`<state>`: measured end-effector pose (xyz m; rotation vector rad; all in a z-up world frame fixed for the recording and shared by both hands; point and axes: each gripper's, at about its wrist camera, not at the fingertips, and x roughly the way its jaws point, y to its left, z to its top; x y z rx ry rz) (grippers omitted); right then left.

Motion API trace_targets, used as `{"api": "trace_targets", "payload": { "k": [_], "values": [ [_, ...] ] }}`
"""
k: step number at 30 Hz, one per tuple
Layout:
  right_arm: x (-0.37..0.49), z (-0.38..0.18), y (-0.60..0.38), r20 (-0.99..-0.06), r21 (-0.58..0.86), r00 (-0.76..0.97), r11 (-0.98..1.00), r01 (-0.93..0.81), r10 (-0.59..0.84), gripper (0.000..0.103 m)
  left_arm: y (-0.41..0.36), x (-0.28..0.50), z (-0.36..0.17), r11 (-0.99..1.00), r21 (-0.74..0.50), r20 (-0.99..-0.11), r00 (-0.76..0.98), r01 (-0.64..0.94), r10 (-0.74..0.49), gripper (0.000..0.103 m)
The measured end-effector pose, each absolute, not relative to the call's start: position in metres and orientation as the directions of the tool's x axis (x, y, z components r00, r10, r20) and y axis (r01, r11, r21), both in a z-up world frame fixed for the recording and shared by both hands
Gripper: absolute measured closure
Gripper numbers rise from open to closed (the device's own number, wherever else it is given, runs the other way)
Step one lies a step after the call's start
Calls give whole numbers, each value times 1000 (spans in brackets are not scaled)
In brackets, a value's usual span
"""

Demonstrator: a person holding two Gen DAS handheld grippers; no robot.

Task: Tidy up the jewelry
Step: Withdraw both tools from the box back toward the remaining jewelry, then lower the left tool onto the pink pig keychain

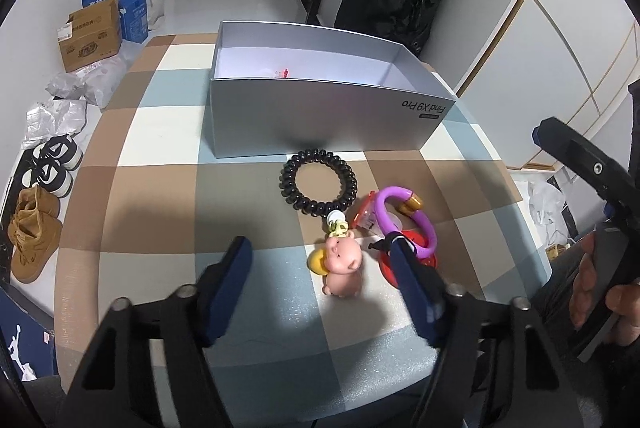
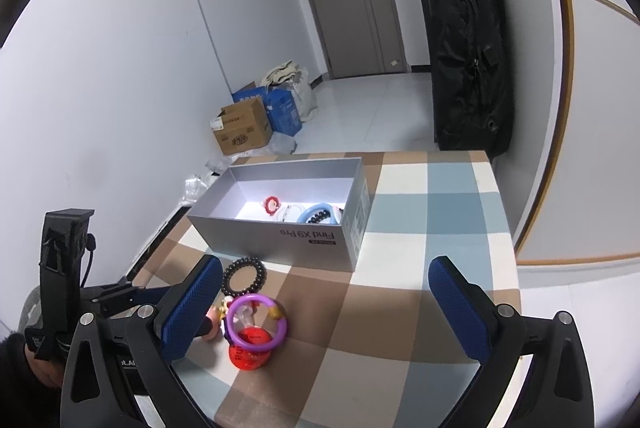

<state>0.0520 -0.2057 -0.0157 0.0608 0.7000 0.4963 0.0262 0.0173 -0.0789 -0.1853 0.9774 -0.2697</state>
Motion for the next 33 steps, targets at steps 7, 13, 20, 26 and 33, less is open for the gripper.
{"api": "trace_targets", "payload": {
  "k": [7, 13, 20, 26, 33],
  "values": [
    [50, -17, -207, -611, 204, 654, 887, -415, 446, 0, 13, 28, -83, 948, -277, -798, 511, 159, -319, 68],
    [52, -19, -208, -622, 212, 645, 888, -408, 444, 0, 9, 27, -84, 947, -269, -810, 490, 177, -321, 81],
    [52, -22, -208, -629, 215, 635, 885, -412, 448, 0, 19, 29, -85, 933, -337, -812, 463, 126, -356, 81],
    [52, -26, -206, -647, 231, 608, 878, -419, 460, 0, 34, 31, -86, 898, -436, -789, 453, 62, -414, 81],
    [55, -37, -198, -687, 273, 537, 858, -434, 490, 0, 42, 29, -80, 870, -492, -760, 473, 30, -446, 81]
  ]
}}
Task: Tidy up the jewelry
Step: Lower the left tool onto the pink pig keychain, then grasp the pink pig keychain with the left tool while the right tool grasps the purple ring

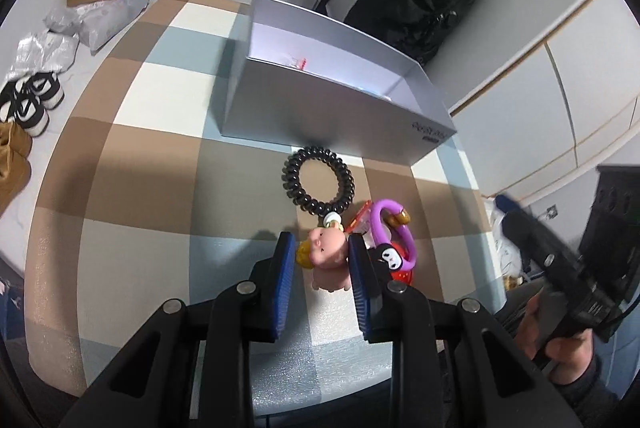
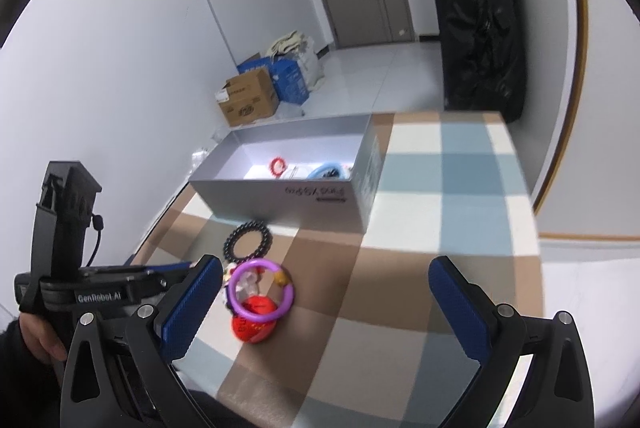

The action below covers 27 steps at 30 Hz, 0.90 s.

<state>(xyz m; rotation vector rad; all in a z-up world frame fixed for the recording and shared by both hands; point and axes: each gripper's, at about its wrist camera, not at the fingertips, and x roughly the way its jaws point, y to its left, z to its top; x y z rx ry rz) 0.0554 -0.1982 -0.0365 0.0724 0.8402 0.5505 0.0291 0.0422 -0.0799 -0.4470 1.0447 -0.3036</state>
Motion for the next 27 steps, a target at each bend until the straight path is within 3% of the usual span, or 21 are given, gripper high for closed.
{"api": "trace_targets", "payload": {
  "k": [12, 15, 27],
  "values": [
    [60, -60, -170, -736, 358, 384, 802, -477, 557, 4, 67, 36, -81, 781, -621, -690, 515, -61, -509, 81],
    [60, -65, -162, -750, 361, 354, 794, -489, 559, 12, 69, 39, -80, 774, -630, -684, 521, -68, -511, 81],
    [59, -77, -146, -793, 290, 354, 817, -498, 496, 22, 78, 42, -81, 773, -626, -687, 543, -105, -482, 81]
  ]
}}
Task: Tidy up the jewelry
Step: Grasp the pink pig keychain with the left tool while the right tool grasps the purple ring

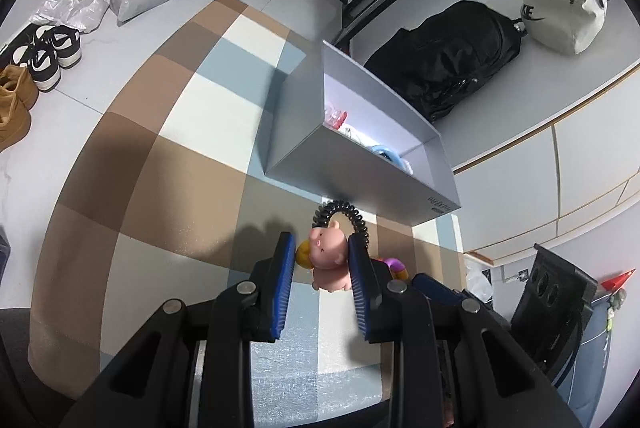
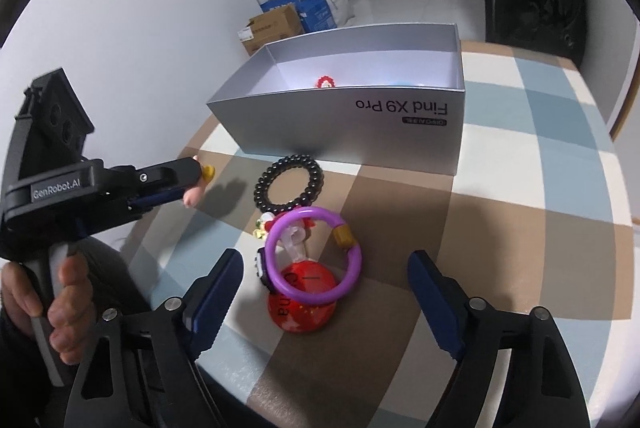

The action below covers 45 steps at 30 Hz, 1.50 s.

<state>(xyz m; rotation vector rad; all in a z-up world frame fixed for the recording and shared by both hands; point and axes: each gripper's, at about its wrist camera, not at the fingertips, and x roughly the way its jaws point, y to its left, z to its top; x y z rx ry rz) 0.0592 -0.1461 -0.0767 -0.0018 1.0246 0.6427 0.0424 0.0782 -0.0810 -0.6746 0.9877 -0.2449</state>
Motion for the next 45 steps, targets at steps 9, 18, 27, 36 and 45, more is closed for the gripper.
{"api": "trace_targets", "payload": {
  "k": [9, 18, 27, 36, 45],
  "values": [
    [58, -79, -130, -809, 210, 379, 823, -528, 450, 38, 80, 41, -75, 785, -612, -679, 572, -95, -460, 81],
    [58, -77, -138, -800, 258, 356, 812, -524, 484, 49, 78, 40, -71, 796, -599, -670, 596, -84, -442, 81],
    [59, -68, -151, -767, 314, 367, 806, -502, 527, 49, 71, 39, -67, 816, -574, -672, 606, -64, -425, 81],
    [61, -46, -166, -705, 368, 410, 792, -487, 579, 49, 60, 36, -47, 831, -555, -620, 660, 13, -424, 81],
    [80, -25, -173, -625, 418, 467, 773, -477, 626, 49, 59, 48, -25, 824, -565, -563, 710, 43, -424, 81]
  ]
}}
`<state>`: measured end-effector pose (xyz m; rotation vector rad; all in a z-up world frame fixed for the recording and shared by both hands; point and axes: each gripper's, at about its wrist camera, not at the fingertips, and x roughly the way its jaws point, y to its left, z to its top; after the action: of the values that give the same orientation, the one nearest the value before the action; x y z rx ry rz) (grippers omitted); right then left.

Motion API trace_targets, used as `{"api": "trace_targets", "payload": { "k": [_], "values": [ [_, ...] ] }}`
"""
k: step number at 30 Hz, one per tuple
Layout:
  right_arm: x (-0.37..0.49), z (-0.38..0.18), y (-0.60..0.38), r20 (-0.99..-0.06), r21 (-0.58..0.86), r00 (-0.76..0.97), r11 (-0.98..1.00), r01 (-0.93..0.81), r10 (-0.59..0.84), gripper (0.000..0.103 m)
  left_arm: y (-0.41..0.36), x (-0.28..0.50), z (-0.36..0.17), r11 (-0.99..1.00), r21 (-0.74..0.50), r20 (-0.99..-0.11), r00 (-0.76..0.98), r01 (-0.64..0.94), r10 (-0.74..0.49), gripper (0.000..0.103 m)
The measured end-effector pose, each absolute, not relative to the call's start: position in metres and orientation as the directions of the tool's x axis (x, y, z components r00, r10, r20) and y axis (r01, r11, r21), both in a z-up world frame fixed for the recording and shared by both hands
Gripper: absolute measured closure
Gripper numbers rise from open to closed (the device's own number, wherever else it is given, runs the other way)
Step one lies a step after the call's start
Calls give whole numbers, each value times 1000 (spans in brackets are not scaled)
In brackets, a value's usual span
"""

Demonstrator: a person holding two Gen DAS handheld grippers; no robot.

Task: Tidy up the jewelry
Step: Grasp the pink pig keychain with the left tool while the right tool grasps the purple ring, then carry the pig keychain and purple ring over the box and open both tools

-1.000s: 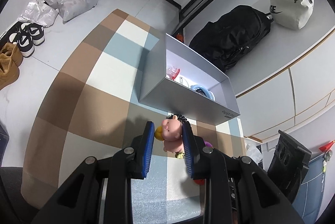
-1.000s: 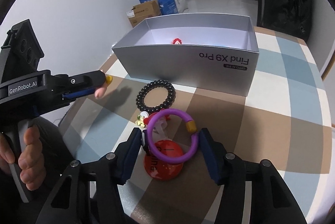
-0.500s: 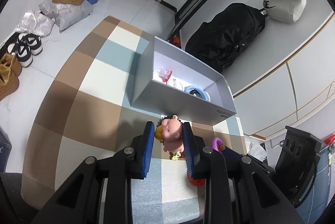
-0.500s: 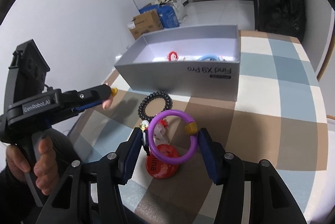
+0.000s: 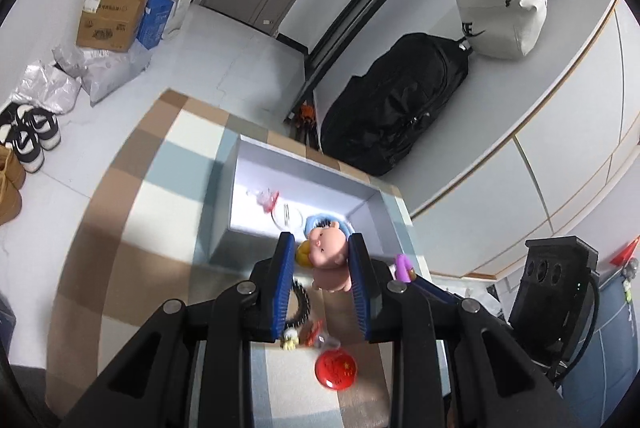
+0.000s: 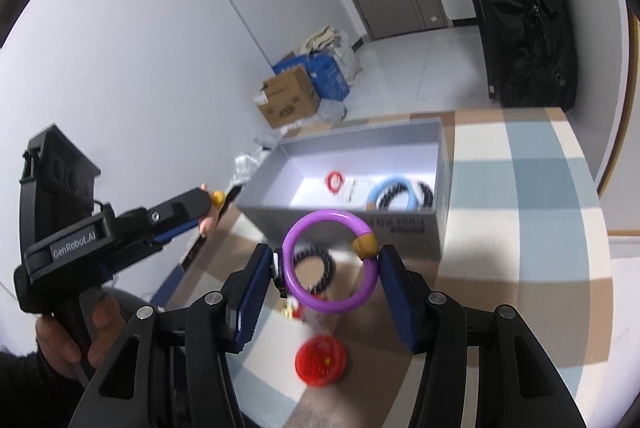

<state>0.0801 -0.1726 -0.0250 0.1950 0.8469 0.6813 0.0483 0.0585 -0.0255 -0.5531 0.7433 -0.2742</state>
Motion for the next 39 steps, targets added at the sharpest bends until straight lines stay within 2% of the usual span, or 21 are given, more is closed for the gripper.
{"api": "trace_targets", "payload": {
  "k": [10, 20, 39],
  "values": [
    [118, -1, -175, -576, 443, 491, 754, -484, 653, 49, 47, 89, -15, 866, -500, -610, 696, 34, -379, 81],
    [163, -6, -164, -629, 408, 461, 771, -489, 626, 49, 33, 126, -29, 894, -442, -659, 652, 65, -374, 81],
    [186, -34, -156, -653, 454, 412, 764, -459, 635, 50, 28, 148, -52, 888, -458, -708, 587, 44, -394, 81]
  ]
}}
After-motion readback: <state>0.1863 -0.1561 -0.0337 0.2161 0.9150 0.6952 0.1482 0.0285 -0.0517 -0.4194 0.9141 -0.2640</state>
